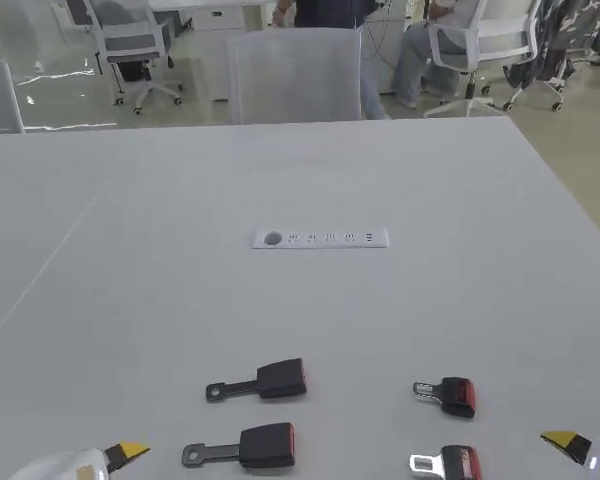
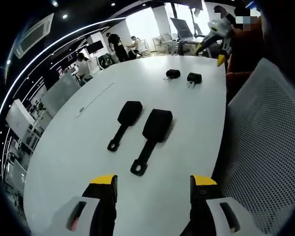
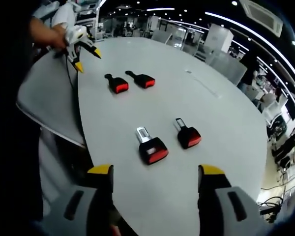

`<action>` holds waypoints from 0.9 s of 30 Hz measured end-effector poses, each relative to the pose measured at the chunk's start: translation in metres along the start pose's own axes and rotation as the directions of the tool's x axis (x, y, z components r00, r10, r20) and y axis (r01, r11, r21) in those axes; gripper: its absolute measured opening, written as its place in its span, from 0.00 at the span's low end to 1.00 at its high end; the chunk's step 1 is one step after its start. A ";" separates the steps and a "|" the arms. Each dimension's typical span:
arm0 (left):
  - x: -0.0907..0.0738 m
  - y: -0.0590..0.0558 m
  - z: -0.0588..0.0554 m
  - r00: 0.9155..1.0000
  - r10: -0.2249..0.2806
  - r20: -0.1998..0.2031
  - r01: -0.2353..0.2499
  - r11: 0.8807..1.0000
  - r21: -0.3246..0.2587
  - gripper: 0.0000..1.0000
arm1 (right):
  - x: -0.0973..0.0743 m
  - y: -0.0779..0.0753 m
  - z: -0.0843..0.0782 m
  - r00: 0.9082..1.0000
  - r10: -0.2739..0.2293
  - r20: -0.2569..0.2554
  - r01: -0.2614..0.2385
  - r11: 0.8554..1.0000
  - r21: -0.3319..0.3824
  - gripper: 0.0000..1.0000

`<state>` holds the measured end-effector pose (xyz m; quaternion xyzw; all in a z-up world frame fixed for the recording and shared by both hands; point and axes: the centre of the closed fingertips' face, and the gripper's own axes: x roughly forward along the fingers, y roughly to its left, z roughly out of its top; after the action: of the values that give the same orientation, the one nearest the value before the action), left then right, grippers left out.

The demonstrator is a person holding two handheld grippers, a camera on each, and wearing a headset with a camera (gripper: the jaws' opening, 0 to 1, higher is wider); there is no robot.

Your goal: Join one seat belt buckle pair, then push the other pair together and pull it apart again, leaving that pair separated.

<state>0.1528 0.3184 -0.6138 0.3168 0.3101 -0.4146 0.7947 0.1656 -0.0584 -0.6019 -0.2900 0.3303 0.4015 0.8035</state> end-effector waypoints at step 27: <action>0.071 0.010 0.040 0.984 -0.146 -0.102 0.165 0.964 0.209 0.48 | 0.057 0.012 0.010 0.972 0.221 -0.083 -0.234 0.949 -0.211 0.37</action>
<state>0.2039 0.2595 -0.6404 0.3937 0.3208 -0.4930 0.7064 0.1846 -0.0193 -0.6422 -0.3483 0.3384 0.5167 0.7051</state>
